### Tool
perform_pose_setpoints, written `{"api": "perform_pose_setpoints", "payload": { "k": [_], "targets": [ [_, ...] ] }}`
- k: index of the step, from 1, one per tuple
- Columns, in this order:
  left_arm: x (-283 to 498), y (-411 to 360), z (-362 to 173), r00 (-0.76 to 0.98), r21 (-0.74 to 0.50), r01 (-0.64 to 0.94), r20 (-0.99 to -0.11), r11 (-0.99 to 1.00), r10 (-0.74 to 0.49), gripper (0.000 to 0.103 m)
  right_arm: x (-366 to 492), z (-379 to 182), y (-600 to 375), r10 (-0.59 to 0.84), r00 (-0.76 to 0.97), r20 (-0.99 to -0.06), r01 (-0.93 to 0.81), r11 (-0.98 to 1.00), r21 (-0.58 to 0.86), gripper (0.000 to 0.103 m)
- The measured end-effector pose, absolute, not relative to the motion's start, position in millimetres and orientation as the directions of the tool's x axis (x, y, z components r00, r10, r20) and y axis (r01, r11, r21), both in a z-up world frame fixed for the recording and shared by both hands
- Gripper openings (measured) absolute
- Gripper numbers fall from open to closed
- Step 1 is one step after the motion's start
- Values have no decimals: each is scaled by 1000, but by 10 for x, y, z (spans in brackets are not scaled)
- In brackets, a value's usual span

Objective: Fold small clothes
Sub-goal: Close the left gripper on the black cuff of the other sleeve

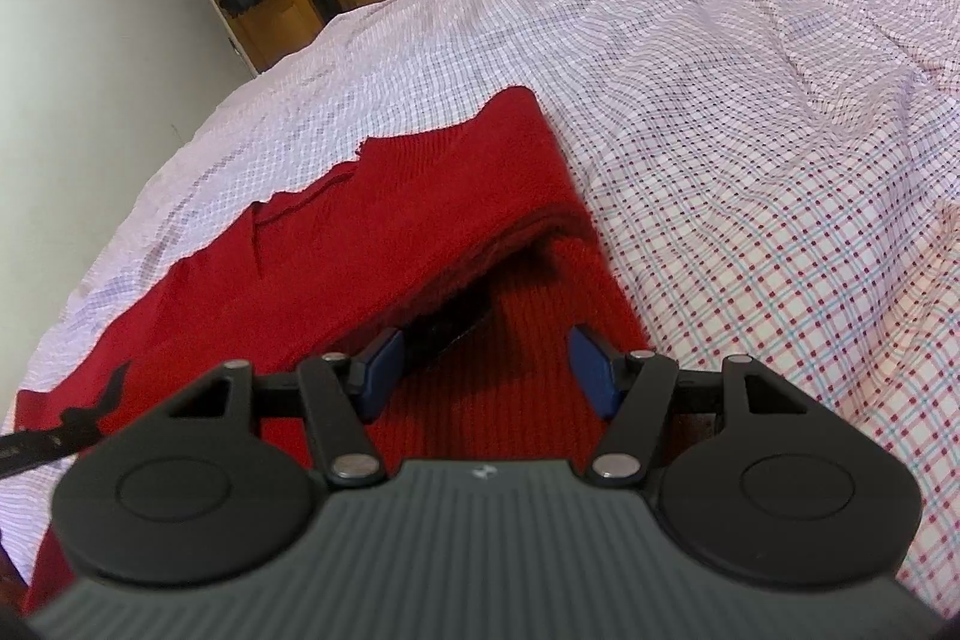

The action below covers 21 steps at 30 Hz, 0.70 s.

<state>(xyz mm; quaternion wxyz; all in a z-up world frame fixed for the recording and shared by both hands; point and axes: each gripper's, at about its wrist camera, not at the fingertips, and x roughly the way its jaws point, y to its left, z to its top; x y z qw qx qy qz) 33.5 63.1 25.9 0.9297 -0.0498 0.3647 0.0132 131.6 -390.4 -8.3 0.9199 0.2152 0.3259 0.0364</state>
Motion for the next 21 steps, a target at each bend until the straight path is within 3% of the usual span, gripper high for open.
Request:
{"api": "perform_pose_setpoints", "payload": {
  "k": [5,12,21],
  "targets": [
    [420,790,345,755,-116,-102,-656,988,1,54,1285,22,-3878,202,782,-589,56,919,390,64],
    [857,808,145,720,-53,-100,-693,994,36,54,1254,65,-3901,186,781,-597,68,924,376,64],
    [1135,876,-101,678,-162,-58,-730,985,-80,54,1328,8,-3868,178,768,-615,67,933,353,63]
  ]
}}
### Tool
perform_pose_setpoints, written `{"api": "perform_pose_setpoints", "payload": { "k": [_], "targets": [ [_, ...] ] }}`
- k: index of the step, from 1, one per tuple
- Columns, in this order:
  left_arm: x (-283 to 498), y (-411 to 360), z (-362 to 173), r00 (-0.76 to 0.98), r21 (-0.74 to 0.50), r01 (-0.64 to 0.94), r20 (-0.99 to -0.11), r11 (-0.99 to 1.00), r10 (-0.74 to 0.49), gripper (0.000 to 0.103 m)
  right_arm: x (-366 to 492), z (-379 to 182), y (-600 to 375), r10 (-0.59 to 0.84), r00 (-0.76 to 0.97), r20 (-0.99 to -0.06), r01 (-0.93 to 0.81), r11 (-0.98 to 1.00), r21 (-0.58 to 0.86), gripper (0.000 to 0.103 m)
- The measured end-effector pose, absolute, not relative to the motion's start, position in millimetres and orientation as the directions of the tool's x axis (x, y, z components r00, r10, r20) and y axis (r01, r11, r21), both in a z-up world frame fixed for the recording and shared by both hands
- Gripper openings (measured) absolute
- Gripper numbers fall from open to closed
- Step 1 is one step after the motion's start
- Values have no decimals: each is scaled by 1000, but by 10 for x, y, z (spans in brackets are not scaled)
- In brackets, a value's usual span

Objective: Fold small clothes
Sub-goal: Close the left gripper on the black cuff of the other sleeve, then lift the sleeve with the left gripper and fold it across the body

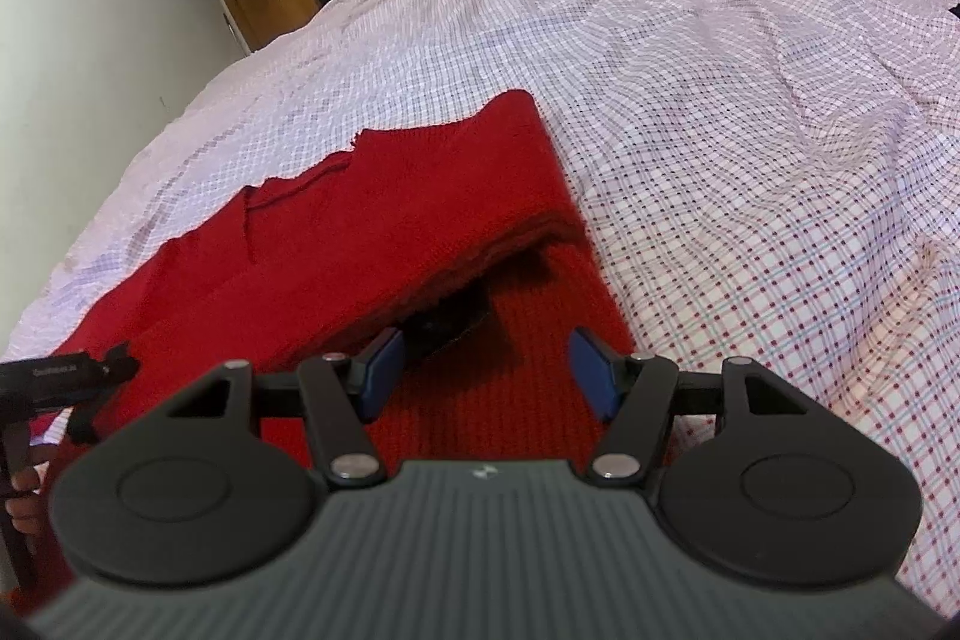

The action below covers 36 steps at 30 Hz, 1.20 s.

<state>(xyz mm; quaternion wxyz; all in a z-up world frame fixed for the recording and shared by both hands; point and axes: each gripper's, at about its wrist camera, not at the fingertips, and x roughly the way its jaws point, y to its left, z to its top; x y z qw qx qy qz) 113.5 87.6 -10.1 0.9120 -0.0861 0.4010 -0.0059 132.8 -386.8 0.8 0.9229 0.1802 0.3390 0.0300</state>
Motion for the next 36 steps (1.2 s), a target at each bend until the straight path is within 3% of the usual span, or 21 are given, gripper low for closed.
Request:
{"api": "perform_pose_setpoints", "payload": {
  "k": [2,5,8,10,12,16,19,23,31,36],
  "targets": [
    [1147,851,-100,679,-166,-52,-729,985,-87,54,1353,7,-3856,174,768,-617,62,938,341,63],
    [1151,842,-96,686,-182,-36,-720,983,-108,45,1411,17,-3866,146,778,-612,59,951,302,63],
    [1141,830,-79,694,-188,-26,-711,982,-117,33,1473,53,-3878,74,798,-598,87,968,236,63],
    [1157,814,-76,696,-195,-20,-707,981,-126,19,1524,61,-3853,11,803,-596,106,981,161,63],
    [1187,776,-39,701,-199,-4,-700,980,-139,15,1570,39,-3868,14,796,-605,102,982,156,63],
    [1317,624,196,735,-150,61,-662,987,-146,15,1703,-84,-3864,13,769,-639,103,984,143,62],
    [1435,572,511,789,-137,87,-595,987,-152,15,1739,-92,-3892,-22,788,-616,153,975,161,50],
    [1639,557,767,838,-78,77,-536,994,-108,15,1714,-121,-3973,-61,803,-593,216,957,193,50],
    [1982,632,37,692,-23,16,-721,1000,-28,15,1685,-40,-3955,-7,761,-649,146,976,160,50],
    [1936,718,-29,707,-57,27,-704,998,-60,16,1573,261,-4006,55,765,-641,39,990,132,51]
  ]
}}
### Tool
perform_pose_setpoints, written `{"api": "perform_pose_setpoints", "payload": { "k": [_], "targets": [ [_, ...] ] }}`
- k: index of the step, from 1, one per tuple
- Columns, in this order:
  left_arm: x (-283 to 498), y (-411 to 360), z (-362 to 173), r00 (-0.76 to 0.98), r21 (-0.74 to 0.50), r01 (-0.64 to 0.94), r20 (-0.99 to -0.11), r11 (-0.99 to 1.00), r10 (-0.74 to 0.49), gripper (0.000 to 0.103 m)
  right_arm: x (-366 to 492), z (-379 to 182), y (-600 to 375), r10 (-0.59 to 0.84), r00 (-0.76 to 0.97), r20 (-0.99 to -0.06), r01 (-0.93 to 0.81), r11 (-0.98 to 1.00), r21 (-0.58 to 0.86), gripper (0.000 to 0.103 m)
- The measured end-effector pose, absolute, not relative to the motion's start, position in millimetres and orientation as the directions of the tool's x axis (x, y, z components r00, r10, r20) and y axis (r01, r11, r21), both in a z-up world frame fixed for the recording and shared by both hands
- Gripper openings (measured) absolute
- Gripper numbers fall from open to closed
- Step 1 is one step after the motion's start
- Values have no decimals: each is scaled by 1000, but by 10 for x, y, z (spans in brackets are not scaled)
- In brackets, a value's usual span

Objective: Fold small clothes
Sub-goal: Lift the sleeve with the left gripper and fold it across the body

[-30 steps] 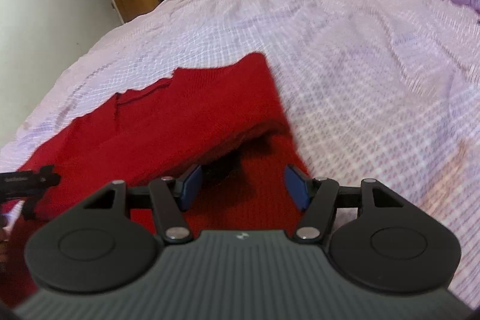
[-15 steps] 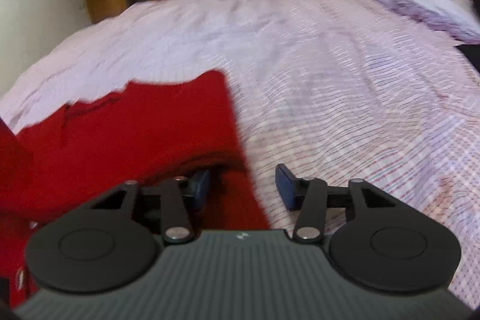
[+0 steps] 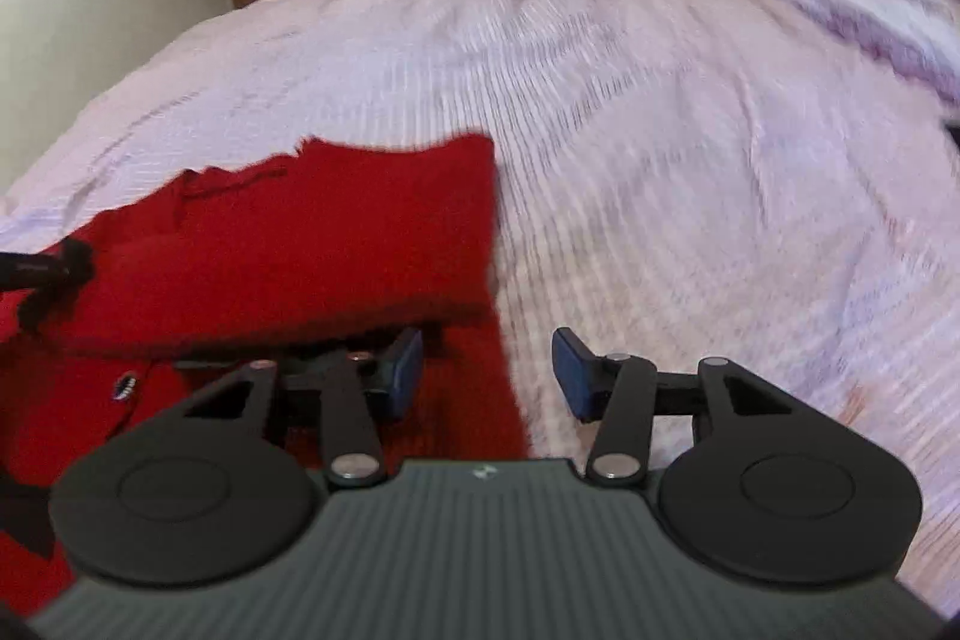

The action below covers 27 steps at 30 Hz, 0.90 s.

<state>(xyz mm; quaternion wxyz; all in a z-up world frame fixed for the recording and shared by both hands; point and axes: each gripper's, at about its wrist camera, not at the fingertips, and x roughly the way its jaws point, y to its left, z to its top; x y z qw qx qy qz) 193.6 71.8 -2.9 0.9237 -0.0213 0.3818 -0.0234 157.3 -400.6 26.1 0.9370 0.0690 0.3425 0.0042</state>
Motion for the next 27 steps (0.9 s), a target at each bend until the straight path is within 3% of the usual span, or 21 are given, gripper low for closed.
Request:
{"api": "perform_pose_setpoints", "payload": {
  "k": [3,12,13,14,15,20,23,27],
  "targets": [
    [1927,716,-20,710,-56,29,-702,998,-60,16,1713,413,-4042,64,803,-593,9,993,120,58],
    [1793,651,110,759,-34,79,-646,996,-83,16,2849,89,-4029,148,768,-623,-43,983,180,56],
    [1779,633,141,767,-22,89,-636,996,-82,16,2932,28,-4022,160,756,-634,-40,979,198,51],
    [1764,613,173,777,-10,100,-624,995,-84,16,2964,-8,-4015,172,748,-641,-42,976,213,26],
    [1752,596,198,786,-2,107,-612,994,-86,16,2973,-31,-4002,194,746,-638,-61,973,224,17],
    [1850,558,137,810,35,90,-584,995,-52,16,2741,59,-4010,94,856,-509,0,984,181,16],
    [2022,521,-106,765,49,72,-643,996,-24,21,2815,-95,-3994,67,829,-556,25,987,157,16],
    [2003,516,-158,769,58,62,-639,996,-11,26,2915,-180,-4071,75,801,-594,40,983,179,25]
  ]
}}
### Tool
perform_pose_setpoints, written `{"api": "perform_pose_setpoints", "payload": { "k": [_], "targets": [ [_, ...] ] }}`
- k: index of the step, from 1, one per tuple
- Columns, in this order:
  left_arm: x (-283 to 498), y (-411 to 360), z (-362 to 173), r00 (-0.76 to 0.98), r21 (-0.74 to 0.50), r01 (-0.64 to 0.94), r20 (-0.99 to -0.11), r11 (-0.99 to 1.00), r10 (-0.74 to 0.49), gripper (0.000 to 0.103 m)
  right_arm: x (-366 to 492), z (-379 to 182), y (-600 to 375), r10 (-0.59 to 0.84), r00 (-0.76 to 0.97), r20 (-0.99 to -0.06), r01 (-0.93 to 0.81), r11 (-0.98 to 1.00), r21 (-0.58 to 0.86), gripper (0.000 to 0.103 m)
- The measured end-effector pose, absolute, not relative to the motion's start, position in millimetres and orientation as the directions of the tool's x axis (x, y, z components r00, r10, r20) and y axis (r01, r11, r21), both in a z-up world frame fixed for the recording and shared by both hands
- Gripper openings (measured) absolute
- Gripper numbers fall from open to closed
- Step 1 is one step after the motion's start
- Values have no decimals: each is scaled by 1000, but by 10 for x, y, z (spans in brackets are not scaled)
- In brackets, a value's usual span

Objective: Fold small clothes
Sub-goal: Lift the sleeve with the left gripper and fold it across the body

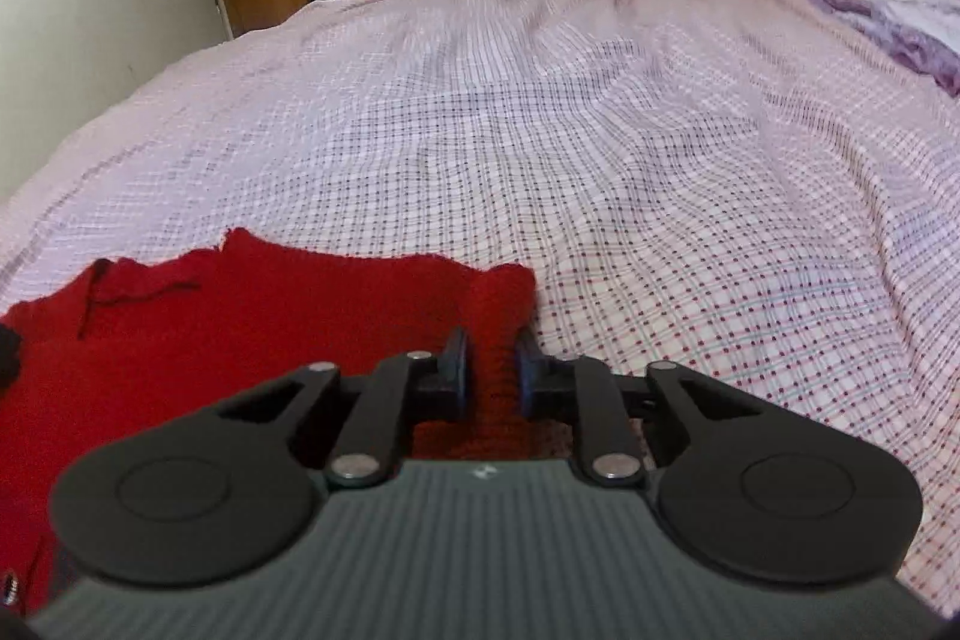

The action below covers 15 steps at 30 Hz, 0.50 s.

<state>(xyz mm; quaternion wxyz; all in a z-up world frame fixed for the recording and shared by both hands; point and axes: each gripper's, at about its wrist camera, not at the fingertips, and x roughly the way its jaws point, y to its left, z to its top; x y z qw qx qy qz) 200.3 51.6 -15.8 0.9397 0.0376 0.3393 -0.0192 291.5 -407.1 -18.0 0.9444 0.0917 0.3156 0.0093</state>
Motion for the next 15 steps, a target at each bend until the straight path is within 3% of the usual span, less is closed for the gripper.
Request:
{"api": "perform_pose_setpoints", "payload": {
  "k": [4,7,15],
  "targets": [
    [1904,590,-20,769,45,39,-640,998,-1,39,2887,-85,-4106,78,793,-605,49,981,190,35],
    [1773,686,80,772,47,12,-635,999,20,42,2746,29,-4106,85,799,-596,46,979,200,45],
    [1323,1022,210,759,30,-88,-646,996,86,43,2252,458,-4057,172,811,-559,-46,972,232,47]
  ]
}}
